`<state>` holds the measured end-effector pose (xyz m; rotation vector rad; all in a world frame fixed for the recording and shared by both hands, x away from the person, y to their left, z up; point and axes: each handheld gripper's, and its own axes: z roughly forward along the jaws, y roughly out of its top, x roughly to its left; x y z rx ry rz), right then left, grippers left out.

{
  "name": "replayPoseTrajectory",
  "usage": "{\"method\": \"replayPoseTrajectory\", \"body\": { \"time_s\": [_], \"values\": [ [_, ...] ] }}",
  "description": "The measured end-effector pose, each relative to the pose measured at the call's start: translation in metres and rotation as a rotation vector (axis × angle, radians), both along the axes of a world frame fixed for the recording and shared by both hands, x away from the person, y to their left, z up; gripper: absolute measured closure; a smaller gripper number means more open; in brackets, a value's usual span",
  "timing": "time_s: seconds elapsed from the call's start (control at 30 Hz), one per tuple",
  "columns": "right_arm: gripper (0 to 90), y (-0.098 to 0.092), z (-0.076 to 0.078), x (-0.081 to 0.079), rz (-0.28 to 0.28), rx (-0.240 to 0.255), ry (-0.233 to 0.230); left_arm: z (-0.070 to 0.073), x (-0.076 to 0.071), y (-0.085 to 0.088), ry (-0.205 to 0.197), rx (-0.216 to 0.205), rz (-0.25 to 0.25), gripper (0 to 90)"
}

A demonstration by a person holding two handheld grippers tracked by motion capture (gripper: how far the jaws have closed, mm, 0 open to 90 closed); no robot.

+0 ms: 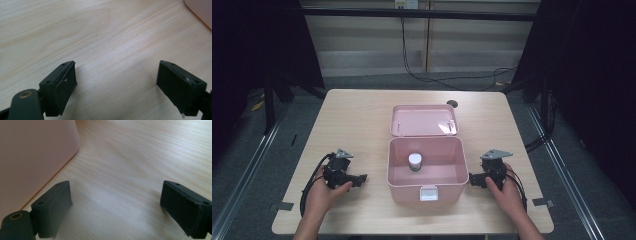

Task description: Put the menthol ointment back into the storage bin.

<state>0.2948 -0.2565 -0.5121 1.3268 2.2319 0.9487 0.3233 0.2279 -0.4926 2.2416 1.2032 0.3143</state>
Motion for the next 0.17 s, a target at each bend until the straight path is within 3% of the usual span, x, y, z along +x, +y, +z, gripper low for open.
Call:
{"method": "replayPoseTrajectory", "body": {
  "time_s": [0.17],
  "values": [
    [9.5, 0.0, 0.0, 0.0, 0.0, 0.0, 0.0, -0.0023, -0.0014, -0.0016, -0.034, 0.024, -0.022, 14.6]
  ]
}}
